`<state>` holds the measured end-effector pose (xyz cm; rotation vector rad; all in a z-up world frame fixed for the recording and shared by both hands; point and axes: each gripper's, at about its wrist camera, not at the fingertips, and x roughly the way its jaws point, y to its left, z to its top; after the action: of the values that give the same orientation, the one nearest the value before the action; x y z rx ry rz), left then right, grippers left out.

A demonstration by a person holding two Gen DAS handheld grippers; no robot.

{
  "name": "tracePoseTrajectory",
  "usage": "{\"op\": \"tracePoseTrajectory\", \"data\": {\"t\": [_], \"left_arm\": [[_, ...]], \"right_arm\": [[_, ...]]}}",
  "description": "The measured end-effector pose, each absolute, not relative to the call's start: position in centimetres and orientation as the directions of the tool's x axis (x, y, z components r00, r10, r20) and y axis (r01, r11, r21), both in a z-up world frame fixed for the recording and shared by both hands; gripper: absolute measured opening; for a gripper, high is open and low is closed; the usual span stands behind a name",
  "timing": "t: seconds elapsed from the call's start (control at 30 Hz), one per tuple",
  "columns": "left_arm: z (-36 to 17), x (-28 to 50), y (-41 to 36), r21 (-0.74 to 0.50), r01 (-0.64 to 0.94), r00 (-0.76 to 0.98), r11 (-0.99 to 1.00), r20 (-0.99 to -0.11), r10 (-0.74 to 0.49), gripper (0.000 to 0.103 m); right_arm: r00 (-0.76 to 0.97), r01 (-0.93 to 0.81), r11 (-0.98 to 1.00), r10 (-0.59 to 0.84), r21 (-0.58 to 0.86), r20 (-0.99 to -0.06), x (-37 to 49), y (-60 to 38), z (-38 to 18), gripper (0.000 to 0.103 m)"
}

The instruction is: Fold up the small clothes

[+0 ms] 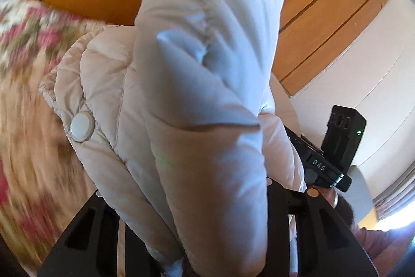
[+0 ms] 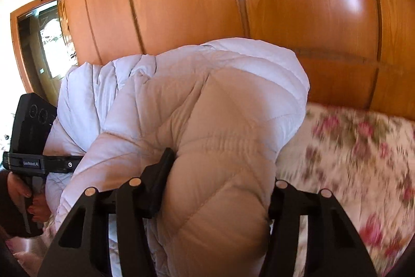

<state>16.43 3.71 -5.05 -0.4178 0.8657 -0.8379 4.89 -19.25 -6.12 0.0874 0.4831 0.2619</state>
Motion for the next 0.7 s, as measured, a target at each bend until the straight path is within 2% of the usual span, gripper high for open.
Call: {"op": "tracePoseTrajectory", "data": {"t": [0.17,0.3,0.4,0.47,0.6,0.67,0.7], "left_arm": [[-4.6,22.2,1.7,-0.529,0.506,0.409,0.681,-0.549,-0.729,0.037],[-7.1,26.6,0.7,-0.524,0.459,0.396,0.718,-0.602,-0.693,0.039],[-11.1,29.0,1.5,-0.631,0.34,0.359,0.697,-0.598,-0.717,0.055],[-12.6,29.2,1.9,-0.661,0.303,0.361,0.687,-0.587,-0.724,0.065],[-11.7,27.0,2.8,-0.621,0.286,0.428,0.73,-0.599,-0.677,0.071],[-10.4,24.2,3.5,-0.611,0.265,0.473,0.746,-0.592,-0.653,0.071],[-9.9,22.8,4.4,-0.608,0.261,0.492,0.75,-0.584,-0.645,0.071]], "right_arm": [[0.88,-0.196,0.974,0.226,0.114,-0.417,10.9,-20.8,-7.4,0.054],[0.851,-0.142,0.98,0.192,0.139,-0.489,15.3,-23.0,-10.0,0.058],[0.825,-0.104,0.972,0.203,0.211,-0.528,16.2,-25.1,-12.1,0.063],[0.826,-0.098,0.976,0.188,0.193,-0.532,16.1,-25.1,-12.4,0.066],[0.82,-0.092,0.978,0.182,0.189,-0.543,15.2,-25.1,-11.4,0.072],[0.84,-0.074,0.976,0.171,0.202,-0.515,13.5,-25.5,-10.2,0.081],[0.863,-0.078,0.976,0.169,0.204,-0.477,12.3,-25.7,-9.5,0.081]]}}
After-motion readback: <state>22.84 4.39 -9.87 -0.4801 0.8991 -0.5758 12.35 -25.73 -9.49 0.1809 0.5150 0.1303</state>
